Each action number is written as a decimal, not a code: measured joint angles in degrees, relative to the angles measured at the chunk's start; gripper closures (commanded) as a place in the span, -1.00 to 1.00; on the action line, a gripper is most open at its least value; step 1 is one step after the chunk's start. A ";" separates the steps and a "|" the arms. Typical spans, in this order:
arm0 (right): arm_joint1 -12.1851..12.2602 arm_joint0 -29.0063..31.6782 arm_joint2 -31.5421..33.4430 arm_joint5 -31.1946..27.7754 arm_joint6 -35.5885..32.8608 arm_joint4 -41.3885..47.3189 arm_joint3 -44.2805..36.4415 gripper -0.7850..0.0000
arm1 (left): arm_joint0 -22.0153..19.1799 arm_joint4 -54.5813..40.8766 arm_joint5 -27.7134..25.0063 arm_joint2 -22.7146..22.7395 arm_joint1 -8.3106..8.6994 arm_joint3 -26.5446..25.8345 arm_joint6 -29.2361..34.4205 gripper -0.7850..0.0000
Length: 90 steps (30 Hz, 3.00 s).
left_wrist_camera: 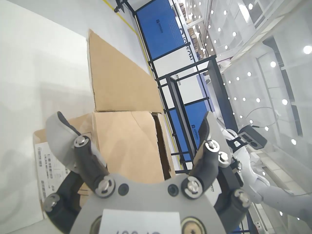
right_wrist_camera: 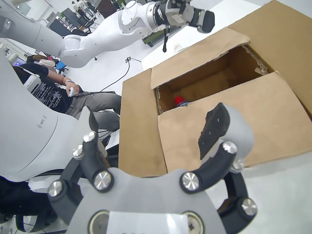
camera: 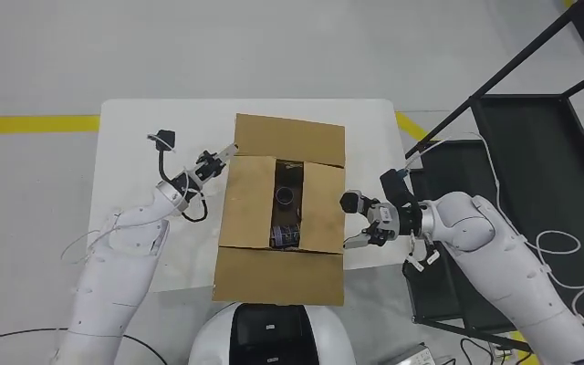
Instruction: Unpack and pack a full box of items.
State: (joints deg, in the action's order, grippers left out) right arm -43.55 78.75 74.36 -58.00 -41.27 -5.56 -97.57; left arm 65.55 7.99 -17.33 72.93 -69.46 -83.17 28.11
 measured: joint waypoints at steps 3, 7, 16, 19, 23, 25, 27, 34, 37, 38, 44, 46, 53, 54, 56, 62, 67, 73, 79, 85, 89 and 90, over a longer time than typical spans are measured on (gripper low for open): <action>0.38 0.73 0.04 0.00 -2.00 -0.58 -0.65 -1.00 | -0.05 -1.57 -0.59 2.05 0.25 -0.56 -0.52 -1.00; 1.04 2.17 0.09 0.02 -4.99 -0.57 -1.12 -1.00 | -1.07 -2.12 -0.72 3.16 0.36 -0.23 -1.10 -1.00; 2.34 11.97 3.37 3.67 -5.62 -4.38 -2.75 -1.00 | -3.29 -3.12 -1.95 1.13 -0.08 0.82 -1.23 -1.00; 2.12 12.00 0.35 4.83 -7.05 -4.13 -2.51 -1.00 | -3.76 -2.77 -2.47 0.51 -0.18 1.03 -1.31 -1.00; 1.44 10.17 -3.88 5.61 -6.96 -3.98 -0.48 -1.00 | -3.85 -2.44 -2.99 0.53 -0.16 0.90 -1.48 -1.00; 1.14 9.21 -5.59 5.77 -6.97 -4.26 0.22 -1.00 | -3.70 -2.33 -3.14 0.85 -0.08 0.90 -1.42 -1.00; 0.79 8.06 -7.32 6.17 -6.98 -4.81 0.77 -1.00 | -3.49 -2.18 -3.34 1.24 0.02 0.95 -1.31 -1.00; 0.30 6.14 -7.79 4.71 -2.54 -7.34 2.20 -1.00 | -2.70 -2.24 -3.74 2.30 0.24 0.66 -1.64 -1.00; 0.75 7.86 -5.74 3.08 -0.52 -7.72 2.62 -1.00 | -2.32 -2.29 -3.83 2.52 0.30 0.44 -1.80 -1.00; 0.96 8.84 -4.89 2.73 0.02 -7.82 2.66 -1.00 | -2.19 -2.30 -3.88 2.58 0.32 0.39 -1.88 -1.00; 1.70 13.33 -2.90 2.66 1.07 -8.25 2.57 -1.00 | -1.74 -2.06 -3.98 2.67 0.37 0.16 -2.29 -1.00; 1.72 13.83 -3.19 2.65 1.24 -8.24 2.48 -1.00 | -1.60 -1.81 -3.99 2.60 0.38 0.07 -2.40 -1.00; 0.90 11.64 -8.38 3.52 -0.27 -8.17 1.96 -1.00 | -1.10 -1.08 -3.97 2.56 0.45 -0.68 -2.55 -1.00; 0.70 10.94 -9.37 3.66 -0.68 -8.06 2.01 -1.00 | -1.04 -1.07 -3.97 2.64 0.47 -0.77 -2.57 -1.00; 0.24 9.08 -11.56 3.90 -1.56 -7.79 2.54 -1.00 | -0.93 -0.98 -3.98 2.88 0.53 -0.92 -2.63 -1.00; -0.62 4.62 -14.20 3.38 -0.87 -6.23 6.02 -1.00 | -0.60 -1.01 -3.94 3.39 0.65 -1.05 -2.75 -1.00; -0.57 3.76 -12.90 2.71 1.69 -5.84 8.28 -1.00 | -0.45 -1.00 -4.01 3.45 0.69 -0.95 -2.73 -1.00; -0.34 2.71 -10.78 1.77 3.90 -5.58 10.73 -1.00 | -0.32 -1.01 -3.78 3.13 0.67 -1.20 -2.82 -1.00; 0.01 2.69 -9.08 1.24 4.77 -5.86 10.68 -1.00 | -0.29 -0.94 -3.49 3.15 0.70 -1.29 -2.83 -1.00; 0.26 3.30 -7.29 0.32 7.03 -6.28 10.69 -1.00 | -0.76 -1.64 -3.28 2.96 0.61 -0.45 -3.32 -1.00; 0.36 4.28 -7.01 -0.01 7.62 -6.92 10.11 -1.00 | -1.09 -1.82 -3.27 2.78 0.57 -0.03 -3.35 -1.00; 0.39 4.55 -7.22 0.07 7.18 -6.99 10.06 -1.00 | -1.14 -1.85 -3.27 2.80 0.57 0.05 -3.37 -1.00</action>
State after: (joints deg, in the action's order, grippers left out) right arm -43.15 83.30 67.15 -57.93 -34.09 -12.55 -87.52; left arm 64.42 6.14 -20.60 75.73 -68.89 -83.12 24.74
